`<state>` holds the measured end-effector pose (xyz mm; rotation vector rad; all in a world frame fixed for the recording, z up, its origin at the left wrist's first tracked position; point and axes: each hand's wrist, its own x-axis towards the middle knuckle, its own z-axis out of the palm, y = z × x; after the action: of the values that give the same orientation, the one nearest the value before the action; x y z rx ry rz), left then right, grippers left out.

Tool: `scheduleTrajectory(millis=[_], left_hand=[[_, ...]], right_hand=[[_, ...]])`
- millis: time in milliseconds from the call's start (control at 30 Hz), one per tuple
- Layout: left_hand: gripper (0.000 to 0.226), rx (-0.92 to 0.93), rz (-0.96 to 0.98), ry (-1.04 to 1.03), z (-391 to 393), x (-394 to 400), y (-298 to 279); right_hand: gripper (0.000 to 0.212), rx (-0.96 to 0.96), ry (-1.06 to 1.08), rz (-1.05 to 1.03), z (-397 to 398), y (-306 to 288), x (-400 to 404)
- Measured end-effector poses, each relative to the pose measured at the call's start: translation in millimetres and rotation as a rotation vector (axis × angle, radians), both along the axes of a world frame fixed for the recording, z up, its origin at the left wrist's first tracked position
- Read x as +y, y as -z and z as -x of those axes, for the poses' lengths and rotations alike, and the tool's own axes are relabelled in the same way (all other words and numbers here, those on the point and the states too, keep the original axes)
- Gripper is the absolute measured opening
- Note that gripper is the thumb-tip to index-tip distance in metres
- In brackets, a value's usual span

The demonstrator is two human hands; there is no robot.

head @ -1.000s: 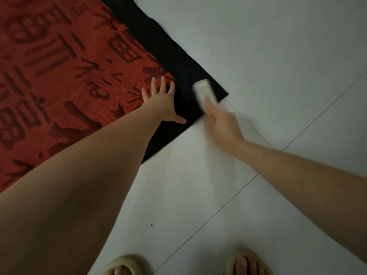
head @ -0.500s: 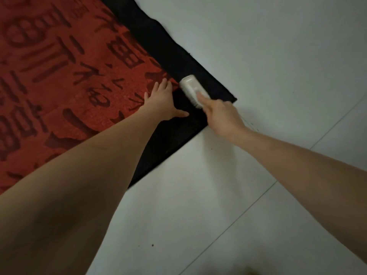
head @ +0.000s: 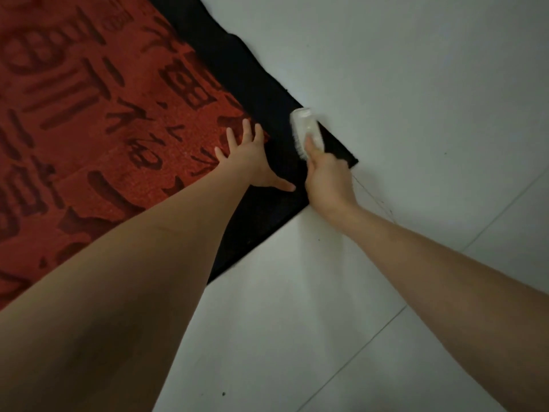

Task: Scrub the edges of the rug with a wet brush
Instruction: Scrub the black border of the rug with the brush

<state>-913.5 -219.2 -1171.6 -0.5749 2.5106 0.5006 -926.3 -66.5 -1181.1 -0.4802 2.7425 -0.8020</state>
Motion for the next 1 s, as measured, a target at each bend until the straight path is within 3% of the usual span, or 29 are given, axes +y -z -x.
scheduleTrajectory(millis=[100, 233, 400, 567, 700, 900, 1000], left_hand=[[0.143, 0.024, -0.023, -0.007, 0.4, -0.1, 1.5], [0.145, 0.008, 0.006, -0.024, 0.2, 3.6, -3.5], [0.144, 0.015, -0.002, -0.033, 0.4, 4.3, -1.6], [0.145, -0.036, 0.010, -0.025, 1.2, 6.0, -8.8], [0.141, -0.010, -0.018, -0.028, 2.8, 3.6, -2.5], [0.133, -0.052, -0.016, -0.052, 6.0, 9.7, -5.8], [0.117, -0.036, -0.017, -0.039, 5.1, 8.6, -5.0]], right_hand=[[0.054, 0.012, -0.222, -0.023, -13.6, 5.6, 5.2], [0.051, -0.015, 0.068, -0.161, 45.7, -9.1, 17.3], [0.048, -0.067, -0.126, -0.029, -0.4, -1.3, -1.8], [0.048, -0.041, 0.130, -0.169, 73.0, -29.1, 40.6], [0.049, -0.038, -0.209, -0.046, 0.7, -17.5, 18.0], [0.055, -0.057, 0.045, -0.114, 20.5, -13.3, -27.6], [0.062, -0.171, -0.061, 0.002, -25.2, -14.5, -30.6]])
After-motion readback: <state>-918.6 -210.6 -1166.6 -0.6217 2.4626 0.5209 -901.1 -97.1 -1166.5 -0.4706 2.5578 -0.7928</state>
